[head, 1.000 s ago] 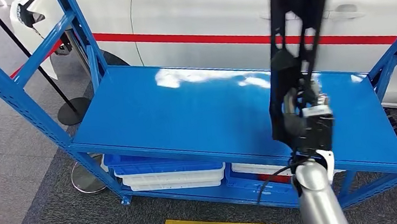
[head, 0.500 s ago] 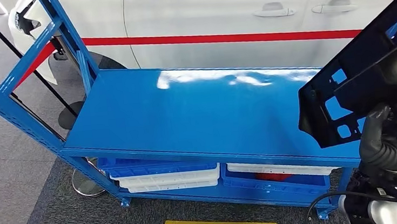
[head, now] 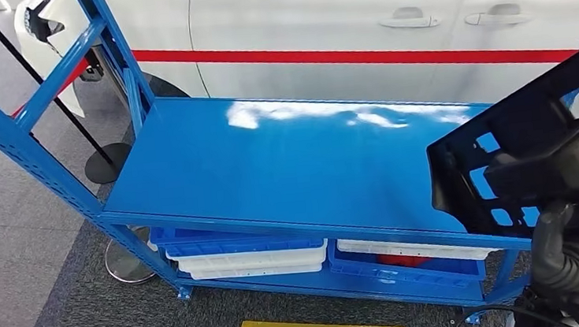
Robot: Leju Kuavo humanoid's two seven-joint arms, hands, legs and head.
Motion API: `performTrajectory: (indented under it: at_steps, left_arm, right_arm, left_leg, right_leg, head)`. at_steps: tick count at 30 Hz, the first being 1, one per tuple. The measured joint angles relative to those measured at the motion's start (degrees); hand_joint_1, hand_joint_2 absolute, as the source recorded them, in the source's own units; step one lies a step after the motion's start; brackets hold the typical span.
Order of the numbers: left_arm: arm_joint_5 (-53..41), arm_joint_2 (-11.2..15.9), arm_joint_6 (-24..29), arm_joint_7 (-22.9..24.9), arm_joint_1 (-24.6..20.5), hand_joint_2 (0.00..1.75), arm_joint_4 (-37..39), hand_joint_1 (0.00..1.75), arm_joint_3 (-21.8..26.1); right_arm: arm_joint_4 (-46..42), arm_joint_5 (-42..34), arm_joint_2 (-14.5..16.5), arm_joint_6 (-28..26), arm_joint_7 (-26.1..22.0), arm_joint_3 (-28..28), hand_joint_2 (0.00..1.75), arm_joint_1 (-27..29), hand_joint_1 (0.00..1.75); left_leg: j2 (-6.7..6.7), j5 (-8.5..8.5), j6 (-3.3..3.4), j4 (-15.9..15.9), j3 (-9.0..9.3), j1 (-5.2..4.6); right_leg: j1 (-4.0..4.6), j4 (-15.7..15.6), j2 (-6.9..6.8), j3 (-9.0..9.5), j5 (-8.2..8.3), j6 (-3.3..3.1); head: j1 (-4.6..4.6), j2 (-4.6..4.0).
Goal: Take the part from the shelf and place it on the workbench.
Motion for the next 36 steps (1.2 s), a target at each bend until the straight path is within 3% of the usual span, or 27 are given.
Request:
performTrajectory:
  at_steps: [2, 4, 8, 10, 12, 14, 15, 16, 19, 21, 23, 24, 25, 28, 29, 30, 31, 33, 35, 36]
  left_arm:
    - [0.3, -0.1, 0.4, 0.0, 0.0, 0.00, 0.0, 0.00, 0.1]
    - [1.1, -0.2, 0.9, 0.1, 0.0, 0.00, 0.0, 0.00, 0.5]
    - [2.0, -0.2, 1.4, 0.0, 0.2, 0.00, 0.0, 0.00, 1.5]
    - [2.0, -0.2, 1.7, 0.0, 0.2, 0.00, 0.0, 0.00, 1.7]
    - [2.1, -0.2, 1.9, 0.0, 0.2, 0.00, 0.0, 0.00, 2.1]
    - [2.5, -0.2, 1.9, -0.2, 0.2, 0.00, 0.0, 0.00, 2.4]
    - [2.8, -0.2, 1.9, -0.4, 0.2, 0.00, 0.0, 0.00, 2.6]
    - [3.0, -0.1, 1.9, -0.5, 0.2, 0.00, 0.0, 0.00, 2.8]
    - [3.6, 0.2, 2.0, -0.6, 0.2, 0.00, 0.0, 0.00, 3.3]
    - [4.0, 0.5, 2.2, -0.2, 0.1, 0.00, 0.0, 0.00, 3.7]
    - [4.1, 0.4, 2.4, 0.5, 0.0, 0.00, 0.0, 0.00, 3.9]
    - [4.0, 0.5, 2.5, 0.8, 0.0, 0.00, 0.0, 0.00, 4.0]
    - [4.0, 0.5, 2.6, 1.1, 0.0, 0.00, 0.0, 0.00, 4.0]
    - [4.0, 0.6, 2.6, 1.5, 0.2, 0.00, 0.0, 0.00, 4.2]
    - [4.1, 0.6, 2.6, 1.6, 0.2, 0.00, 0.0, 0.00, 4.2]
    - [4.1, 0.6, 2.6, 1.7, 0.2, 0.00, 0.0, 0.00, 4.2]
    - [4.1, 0.6, 2.6, 1.6, 0.2, 0.00, 0.0, 0.00, 4.2]
    - [4.1, 0.7, 2.5, 1.6, 0.0, 0.00, 0.0, 0.00, 4.3]
    - [4.1, 1.0, 2.4, 1.5, -0.1, 0.00, 0.0, 0.00, 4.3]
    - [4.1, 1.1, 2.3, 1.5, -0.2, 0.00, 0.0, 0.00, 4.3]
  right_arm:
    - [-1.5, -0.7, 0.4, 4.1, -0.3, -1.0, 1.75, 1.6, 1.75]
    - [-3.3, -1.3, 1.5, 8.0, -0.5, -2.4, 1.75, 4.2, 1.75]
    - [-6.1, 0.2, 4.5, 12.5, -0.5, -4.9, 1.75, 10.0, 1.75]
    - [-7.2, 0.8, 6.4, 14.8, -0.5, -6.2, 1.75, 12.2, 1.75]
    - [-7.8, 1.1, 8.3, 17.3, -0.5, -7.4, 1.75, 14.2, 1.75]
    - [-8.0, 0.6, 9.9, 20.4, -0.4, -8.3, 1.75, 16.1, 1.75]
    - [-8.1, 0.2, 10.6, 22.3, -0.4, -8.8, 1.75, 17.0, 1.75]
    - [-8.2, -0.2, 11.5, 24.2, -0.4, -9.4, 1.75, 17.8, 1.75]
    - [-8.7, -0.7, 14.6, 30.1, -0.5, -12.4, 1.75, 19.8, 1.75]
    - [-8.8, -1.7, 16.9, 33.3, -0.5, -15.1, 1.75, 21.0, 1.75]
    - [-8.7, -3.4, 19.1, 36.5, -0.5, -18.4, 1.75, 22.1, 1.75]
    - [-8.7, -4.2, 20.2, 38.2, -0.5, -20.1, 1.75, 22.6, 1.75]
    - [-8.6, -4.8, 21.1, 39.7, -0.5, -21.8, 1.75, 23.1, 1.75]
    - [-8.0, -5.7, 23.1, 42.0, -0.5, -25.7, 1.75, 23.8, 1.75]
    - [-7.7, -5.7, 23.6, 42.1, -0.5, -26.6, 1.75, 24.0, 1.75]
    - [-7.5, -5.6, 23.9, 42.2, -0.5, -27.2, 1.75, 24.3, 1.75]
    - [-7.2, -5.3, 24.2, 42.1, -0.5, -27.7, 1.75, 24.5, 1.75]
    - [-6.9, -4.8, 24.7, 41.7, -0.4, -28.1, 1.75, 24.7, 1.75]
    - [-6.8, -4.5, 25.1, 41.1, -0.4, -28.2, 1.75, 24.8, 1.75]
    - [-6.7, -4.5, 25.3, 40.8, -0.5, -28.2, 1.75, 24.9, 1.75]
  left_leg:
    - [-0.18, -0.34, -0.45, 0.7, -0.04, 0.18]
    - [-0.49, -0.79, -1.18, 1.7, -0.32, 0.12]
    - [-0.68, -1.19, -2.46, 2.2, -0.74, 0.20]
    - [-0.50, -3.67, -3.01, 4.8, -1.71, 0.37]
    - [-0.36, -8.24, -3.32, 11.3, -4.10, 0.45]
    - [-0.36, -11.14, -3.29, 17.1, -5.76, 0.45]
    - [-0.38, -11.12, -3.08, 17.3, -5.27, 0.42]
    - [-0.46, -10.12, -2.71, 15.2, -3.57, 0.32]
    - [-2.32, -6.53, -1.05, 3.6, 3.72, -0.32]
    - [-2.90, -5.88, -0.70, 0.9, 4.98, -0.84]
    - [-1.94, -4.77, -0.49, 0.5, 4.78, -0.96]
    - [-1.41, -4.09, -0.23, 0.2, 4.57, -0.85]
    - [-0.76, -3.32, 0.10, -0.2, 4.18, -0.68]
    - [1.28, -1.54, 0.53, -0.4, 2.16, -0.56]
    - [2.02, -1.06, 0.42, -0.3, 1.40, -0.56]
    - [2.80, -0.62, 0.26, -0.1, 0.63, -0.55]
    - [3.57, -0.24, 0.06, 0.2, -0.14, -0.52]
    - [4.88, 0.25, -0.44, 1.1, -1.48, -0.51]
    - [5.84, 0.41, -1.05, 2.1, -2.32, -0.67]
    - [6.29, 0.48, -1.38, 2.5, -2.42, -0.78]
  right_leg:
    - [-0.55, -6.4, -0.07, 3.15, 3.80, 0.45]
    - [-0.62, -12.6, 0.11, 6.18, 6.08, 0.27]
    - [-0.30, -13.9, 0.37, 6.35, 6.42, -1.48]
    - [-0.37, -14.1, 0.22, 6.06, 6.83, -2.31]
    - [-0.24, -14.1, 0.15, 5.46, 7.25, -2.87]
    - [0.06, -14.1, 0.42, 4.62, 7.85, -3.07]
    - [0.22, -14.1, 0.72, 4.16, 8.23, -3.06]
    - [0.40, -14.1, 1.12, 3.72, 8.65, -3.03]
    - [0.74, -14.1, 2.45, 2.76, 10.07, -2.73]
    - [0.57, -14.3, 3.10, 2.59, 10.94, -2.10]
    - [0.38, -14.6, 3.68, 2.51, 11.66, -1.37]
    - [0.35, -14.3, 3.44, 2.28, 11.13, -1.10]
    - [0.35, -13.0, 2.87, 1.77, 9.51, -0.85]
    - [0.11, -3.5, 0.88, -0.86, 1.22, 0.08]
    - [-0.06, -0.5, 0.65, -1.22, -0.08, 0.46]
    - [-0.28, 1.0, 0.46, -0.77, -0.12, 0.80]
    - [-0.53, 0.5, 0.18, 0.74, 0.87, 1.10]
    - [-0.95, -6.0, -1.68, 6.39, 2.76, 1.53]
    - [-0.72, -12.2, -3.82, 10.81, 2.50, 0.87]
    - [-0.54, -13.5, -4.31, 11.48, 1.97, 0.16]
  head:
    - [0.00, 0.00]
    - [0.00, 0.00]
    - [-0.01, 0.00]
    - [-0.01, 0.00]
    - [-0.01, 0.00]
    - [-0.01, 0.00]
    - [-0.01, 0.00]
    - [-0.01, 0.00]
    - [-0.01, 0.00]
    - [-0.03, 0.01]
    - [-0.04, 0.01]
    - [-0.02, -0.01]
    - [-0.01, 0.00]
    - [0.02, 0.00]
    - [0.02, 0.00]
    - [0.02, 0.00]
    - [0.02, 0.00]
    - [0.02, 0.00]
    - [-0.09, -0.01]
    - [-0.17, 0.00]
